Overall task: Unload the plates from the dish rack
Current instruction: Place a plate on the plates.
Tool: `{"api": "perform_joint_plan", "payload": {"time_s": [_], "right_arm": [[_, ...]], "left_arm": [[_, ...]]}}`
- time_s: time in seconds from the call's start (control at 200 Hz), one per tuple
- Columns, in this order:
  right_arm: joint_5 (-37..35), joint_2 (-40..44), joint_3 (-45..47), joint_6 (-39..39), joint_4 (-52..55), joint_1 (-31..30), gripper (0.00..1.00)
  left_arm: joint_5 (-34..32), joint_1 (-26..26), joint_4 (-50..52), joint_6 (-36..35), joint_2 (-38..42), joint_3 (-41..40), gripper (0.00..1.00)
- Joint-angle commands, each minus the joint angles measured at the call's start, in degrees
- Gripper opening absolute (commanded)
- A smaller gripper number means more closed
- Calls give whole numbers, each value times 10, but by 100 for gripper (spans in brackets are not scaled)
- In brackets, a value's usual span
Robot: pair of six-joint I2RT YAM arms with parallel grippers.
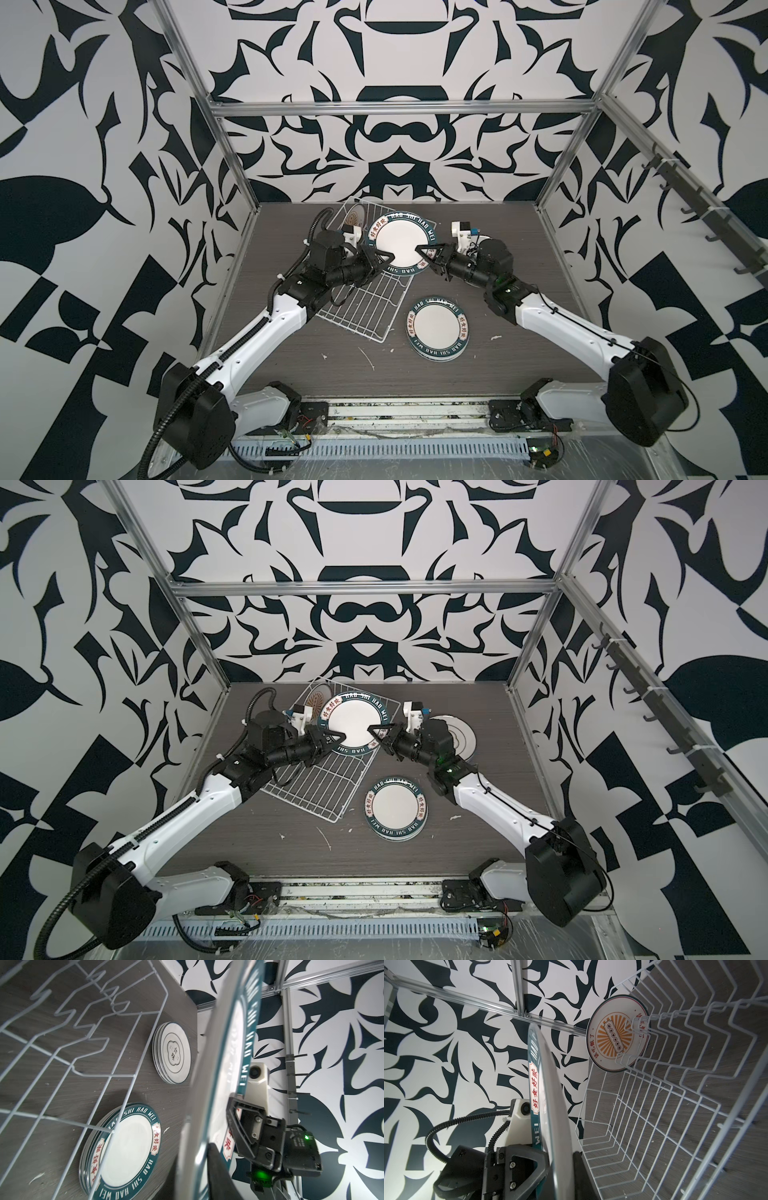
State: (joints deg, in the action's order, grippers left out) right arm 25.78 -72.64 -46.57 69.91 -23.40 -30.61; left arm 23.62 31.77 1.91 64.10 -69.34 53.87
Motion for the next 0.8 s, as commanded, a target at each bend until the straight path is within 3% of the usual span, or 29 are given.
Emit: {"api": "perform_joint_plan", "payload": {"time_s": [0.0,0.225,0.235,0.25,0.275,0.47,0.545,0.63,0.795], "right_arm": [[-12,31,-20,-66,39,-8,0],[-59,92,-28,-125,156,-8,0],[-62,95,-28,-128,163,-8,0],[-67,100,-30,-133,175,-8,0],[-78,108,-33,-143,195,-7,0],[-196,166,-78,-231,414,-6,0],[-241,186,-86,-253,486,-4,0],[-275,210,-82,-268,543,-2,0],[-298,234,-55,-257,621,3,0]], "left_arm": [[1,5,24,-34,8,8,36],[-33,4,96,-84,33,41,60],[-36,4,101,-88,34,43,62],[-41,4,110,-93,35,46,73],[-49,4,126,-103,37,53,77],[-140,-10,251,-185,48,110,84],[-219,-14,293,-205,56,124,84],[-320,-14,320,-222,71,128,100],[-448,-14,326,-270,89,116,99]]}}
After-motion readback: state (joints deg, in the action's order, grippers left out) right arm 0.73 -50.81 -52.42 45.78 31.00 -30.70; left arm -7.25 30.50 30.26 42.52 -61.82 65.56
